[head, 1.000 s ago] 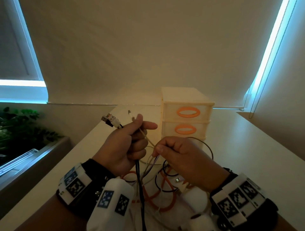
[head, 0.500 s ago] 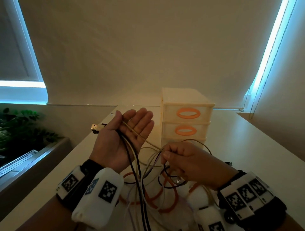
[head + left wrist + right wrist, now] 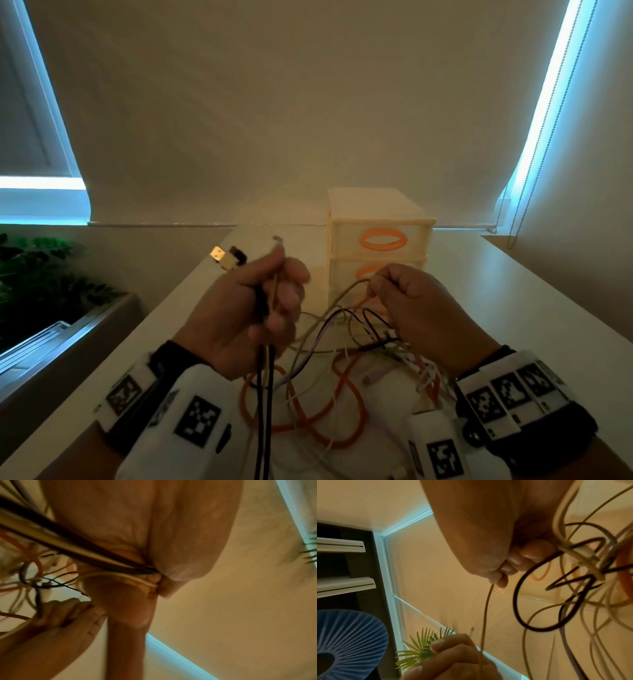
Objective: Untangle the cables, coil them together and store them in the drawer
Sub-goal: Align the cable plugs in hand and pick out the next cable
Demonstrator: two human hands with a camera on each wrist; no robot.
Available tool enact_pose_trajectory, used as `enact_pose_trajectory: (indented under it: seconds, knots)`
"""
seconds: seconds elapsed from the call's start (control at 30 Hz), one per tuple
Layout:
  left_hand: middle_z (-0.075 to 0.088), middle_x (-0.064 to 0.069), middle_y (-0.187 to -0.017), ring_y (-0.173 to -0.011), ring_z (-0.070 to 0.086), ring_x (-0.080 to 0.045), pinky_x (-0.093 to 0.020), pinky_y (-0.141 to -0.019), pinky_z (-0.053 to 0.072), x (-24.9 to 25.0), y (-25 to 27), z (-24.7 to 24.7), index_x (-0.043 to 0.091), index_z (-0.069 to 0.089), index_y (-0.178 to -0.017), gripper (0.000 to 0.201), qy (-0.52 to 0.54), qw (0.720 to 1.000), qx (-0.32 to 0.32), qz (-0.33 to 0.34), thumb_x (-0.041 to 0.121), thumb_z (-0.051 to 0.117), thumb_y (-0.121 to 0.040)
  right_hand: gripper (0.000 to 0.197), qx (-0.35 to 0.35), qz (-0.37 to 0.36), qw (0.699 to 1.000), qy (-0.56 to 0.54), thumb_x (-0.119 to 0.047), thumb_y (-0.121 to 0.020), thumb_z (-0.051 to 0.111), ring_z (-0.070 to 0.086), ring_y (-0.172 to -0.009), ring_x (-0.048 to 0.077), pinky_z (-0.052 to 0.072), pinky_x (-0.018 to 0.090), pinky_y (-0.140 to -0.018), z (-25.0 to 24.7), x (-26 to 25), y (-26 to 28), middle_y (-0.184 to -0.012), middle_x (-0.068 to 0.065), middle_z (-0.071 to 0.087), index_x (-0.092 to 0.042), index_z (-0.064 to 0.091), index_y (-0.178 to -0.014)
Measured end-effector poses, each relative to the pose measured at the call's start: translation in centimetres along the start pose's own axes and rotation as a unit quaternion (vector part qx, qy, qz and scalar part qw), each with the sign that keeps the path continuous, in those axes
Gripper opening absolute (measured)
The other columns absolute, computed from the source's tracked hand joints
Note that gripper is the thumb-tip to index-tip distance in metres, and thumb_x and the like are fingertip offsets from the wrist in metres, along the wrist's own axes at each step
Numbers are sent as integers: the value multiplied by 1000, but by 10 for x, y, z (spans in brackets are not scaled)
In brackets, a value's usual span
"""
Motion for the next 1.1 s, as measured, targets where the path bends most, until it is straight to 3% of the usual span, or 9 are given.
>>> enact_pose_trajectory:
  seconds: [0.1, 0.23, 0.3, 0.43, 0.53, 0.67, 0.8, 0.93, 1.1]
  knots:
    - [70, -14, -62, -42, 65, -20, -17, -32, 37, -19, 0, 10, 2, 72, -80, 50, -156, 986, 38, -52, 38, 45, -102, 22, 38, -19, 999, -18, -25, -100, 52, 44, -44, 2, 38, 25, -52, 0, -7, 1, -46, -16, 51, -22, 66, -83]
    - [74, -24, -82, -53, 68, -27, -23, -41, 48, -34, -3, 14, -2, 77, -97, 57, -251, 959, 87, -98, 42, 41, -97, 20, 53, -94, 994, -30, -28, -99, 52, 53, -53, 9, 49, 35, -56, 3, -37, 12, -60, -3, 59, -25, 65, -85]
    - [72, -24, -85, -54, 63, -27, -25, -44, 47, -28, -6, 9, -2, 76, -103, 55, -249, 957, 139, -53, 41, 42, -98, 17, 33, -120, 992, -29, -27, -98, 55, 57, -54, 7, 49, 27, -53, 5, -48, 19, -63, 0, 63, -24, 65, -86]
    - [68, -14, -76, -58, 60, -22, -27, -52, 48, -8, -4, -4, 0, 70, -115, 53, -206, 946, 243, 65, 39, 35, -106, 8, -93, -112, 989, -17, -31, -96, 60, 64, -57, 1, 51, 19, -56, 23, -51, 27, -66, -13, 66, -27, 64, -91]
    - [75, -17, -99, -87, 73, -26, -35, -79, 55, 0, -3, -5, 4, 66, -125, 53, -159, 938, 272, 144, 40, 30, -108, 8, -158, -129, 979, -15, -27, -98, 58, 67, -64, 6, 58, 25, -63, 39, -52, 33, -73, -10, 68, -27, 64, -94]
    - [70, -18, -125, -117, 68, -31, -41, -103, 52, 4, -5, 4, 5, 59, -133, 53, 2, 955, 229, 190, 40, 27, -109, 17, -178, -144, 974, -6, -27, -101, 52, 66, -71, 10, 58, 30, -67, 48, -51, 34, -77, -3, 67, -28, 63, -88]
    - [73, -15, -119, -105, 73, -27, -33, -84, 61, 3, -5, 4, 4, 65, -127, 52, 90, 961, 189, 179, 40, 35, -106, 25, -178, -116, 977, -8, -31, -102, 50, 66, -72, 8, 57, 29, -69, 51, -35, 26, -76, -6, 65, -26, 60, -80]
    - [70, 2, -78, -61, 66, -9, -20, -54, 55, 4, -4, 1, 8, 64, -134, 51, 84, 967, 178, 161, 42, 40, -103, 25, -151, -122, 980, 44, -38, -98, 50, 59, -68, 12, 53, 38, -66, 46, -25, 19, -74, 1, 62, -26, 57, -79]
    - [47, 7, -60, -47, 45, -6, -21, -49, 43, 25, 4, -9, 5, 43, -146, 49, 115, 972, 76, 191, 36, 28, -111, 21, -182, -69, 971, 138, -31, -98, 50, 49, -64, 2, 42, 23, -60, 33, -3, 11, -72, -4, 57, -22, 55, -79]
Point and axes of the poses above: each hand's wrist, its own y-axis away from the middle knuckle, its own z-axis out of the palm, x = y × z, the point moved 6 cm from there along -y, towards the middle knuckle
